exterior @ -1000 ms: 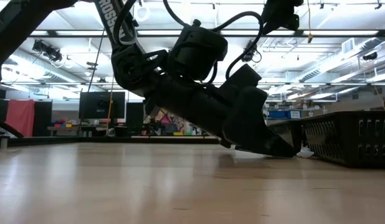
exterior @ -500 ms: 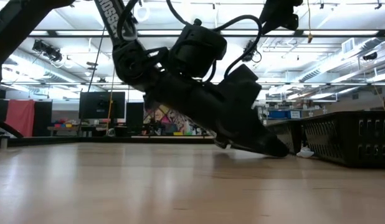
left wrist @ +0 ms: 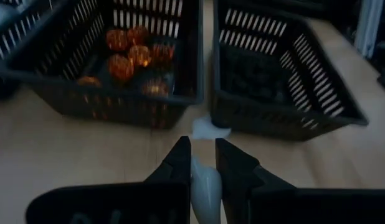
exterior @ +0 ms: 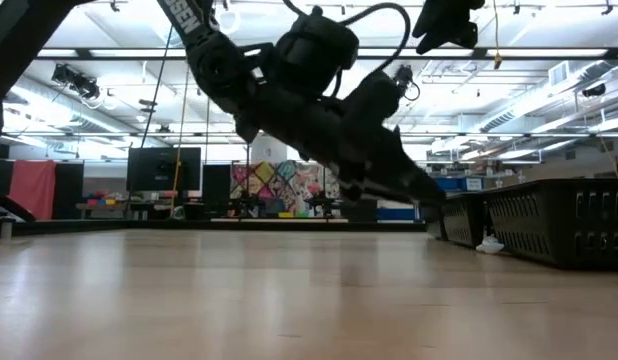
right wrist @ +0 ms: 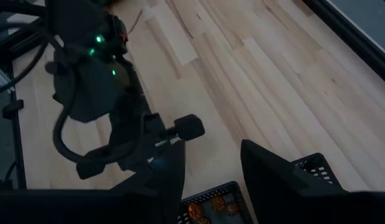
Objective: Sort Halloween decoration
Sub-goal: Put the white ghost toy into the top black bin
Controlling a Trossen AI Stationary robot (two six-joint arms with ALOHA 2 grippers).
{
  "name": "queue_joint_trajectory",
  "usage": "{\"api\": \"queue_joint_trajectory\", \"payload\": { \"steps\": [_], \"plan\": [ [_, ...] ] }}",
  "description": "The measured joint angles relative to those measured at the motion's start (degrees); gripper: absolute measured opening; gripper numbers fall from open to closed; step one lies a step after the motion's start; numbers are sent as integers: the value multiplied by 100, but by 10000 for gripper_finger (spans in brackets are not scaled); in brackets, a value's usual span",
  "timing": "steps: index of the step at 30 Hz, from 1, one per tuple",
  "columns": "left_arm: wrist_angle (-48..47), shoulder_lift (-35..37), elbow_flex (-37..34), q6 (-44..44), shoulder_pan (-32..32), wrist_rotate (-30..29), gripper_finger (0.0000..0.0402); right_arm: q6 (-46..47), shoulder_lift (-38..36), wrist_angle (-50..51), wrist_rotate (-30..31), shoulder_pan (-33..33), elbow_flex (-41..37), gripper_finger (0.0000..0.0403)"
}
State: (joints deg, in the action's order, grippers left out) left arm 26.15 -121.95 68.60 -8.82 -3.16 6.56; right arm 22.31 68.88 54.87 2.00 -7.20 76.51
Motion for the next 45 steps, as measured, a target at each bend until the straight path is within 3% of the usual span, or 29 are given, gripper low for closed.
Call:
{"api": "queue_joint_trajectory", "payload": {
  "steps": [9,20,30,40,45],
  "plan": [
    [-62,267,85,56,255,32,40,45,-106,-25,0,0,0,160],
    [-312,83,1052,83,867,66,40,212,-265,-224,195,2,0,160],
    [-619,-915,2483,96,1320,173,40,221,-626,-915,562,0,0,160],
    [-1670,-2037,4095,17,1463,231,40,73,-992,-1263,595,2,0,160],
    [-1899,-2232,4542,-87,1461,182,56,-92,-1121,-1208,592,0,0,160]
  ]
}}
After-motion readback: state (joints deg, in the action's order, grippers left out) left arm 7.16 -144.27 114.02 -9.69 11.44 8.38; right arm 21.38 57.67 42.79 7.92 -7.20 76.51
